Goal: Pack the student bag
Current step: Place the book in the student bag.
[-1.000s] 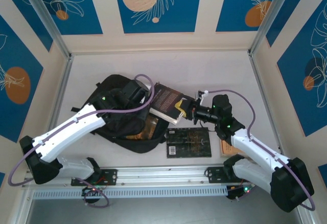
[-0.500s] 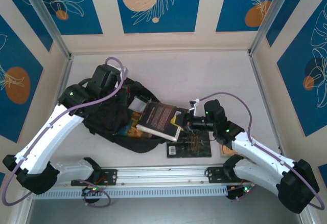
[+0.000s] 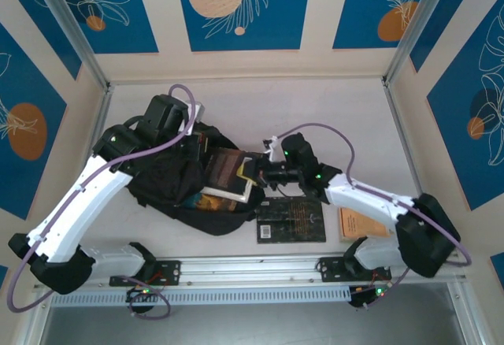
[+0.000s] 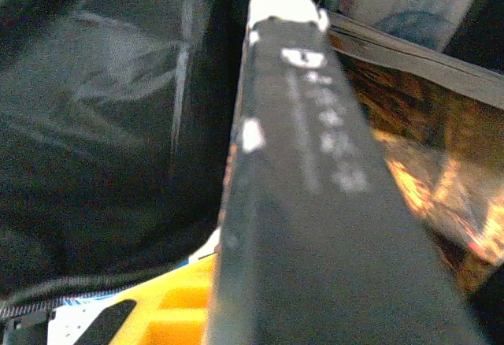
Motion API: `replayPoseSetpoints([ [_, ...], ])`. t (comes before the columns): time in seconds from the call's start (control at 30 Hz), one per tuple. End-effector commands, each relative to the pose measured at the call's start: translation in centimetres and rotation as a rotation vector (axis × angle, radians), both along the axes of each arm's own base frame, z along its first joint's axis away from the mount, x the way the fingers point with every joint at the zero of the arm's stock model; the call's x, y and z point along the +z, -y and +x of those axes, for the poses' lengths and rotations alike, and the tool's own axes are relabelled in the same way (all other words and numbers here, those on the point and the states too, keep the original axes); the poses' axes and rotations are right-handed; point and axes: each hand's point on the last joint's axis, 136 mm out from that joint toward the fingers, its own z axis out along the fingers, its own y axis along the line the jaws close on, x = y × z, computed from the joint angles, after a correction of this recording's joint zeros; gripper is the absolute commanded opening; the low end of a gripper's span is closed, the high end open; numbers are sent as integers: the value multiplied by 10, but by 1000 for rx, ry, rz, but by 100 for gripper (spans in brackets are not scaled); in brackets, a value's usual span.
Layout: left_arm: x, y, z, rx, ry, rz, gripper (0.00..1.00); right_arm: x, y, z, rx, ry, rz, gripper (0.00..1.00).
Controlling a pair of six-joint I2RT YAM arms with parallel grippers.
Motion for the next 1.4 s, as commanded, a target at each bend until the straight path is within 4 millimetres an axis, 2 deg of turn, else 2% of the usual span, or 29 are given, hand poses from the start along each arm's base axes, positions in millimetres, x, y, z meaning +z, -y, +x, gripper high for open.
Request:
replayPoseSetpoints([
  [0.0,57,15,13,-23,147,-151,0,29,-35,17,9,90,96,0],
  [0.17,66,19,22,-19,161,-177,0,-2,-99,33,67,88,20,12],
  [0.3,67,20,32,-1,144,-219,0,-32,-137,47,68,104,-38,23],
  [0.43,60,16,41,28,109,-256,0,-63,-146,53,64,69,-87,37],
  [0.53,53,11,45,48,95,-262,0,-59,-137,49,82,111,-127,51],
  [0.67,42,1,48,77,98,-235,0,-26,-117,39,110,233,-152,63],
  [0.8,23,-13,52,119,103,-169,0,-4,-96,24,143,319,-168,71],
  [0.93,5,-15,52,125,82,-146,0,-7,-65,16,124,338,-263,71],
  [1.07,-14,-14,49,120,51,-132,0,-31,-7,21,-7,341,-459,66],
  [1.17,-29,-16,45,113,29,-116,0,-41,40,18,-89,317,-546,59],
  [1.3,-50,-18,40,103,-3,-85,0,-55,102,-1,-171,216,-637,58],
  [1.37,-62,-18,39,97,-21,-66,0,-60,140,-12,-252,207,-732,58],
])
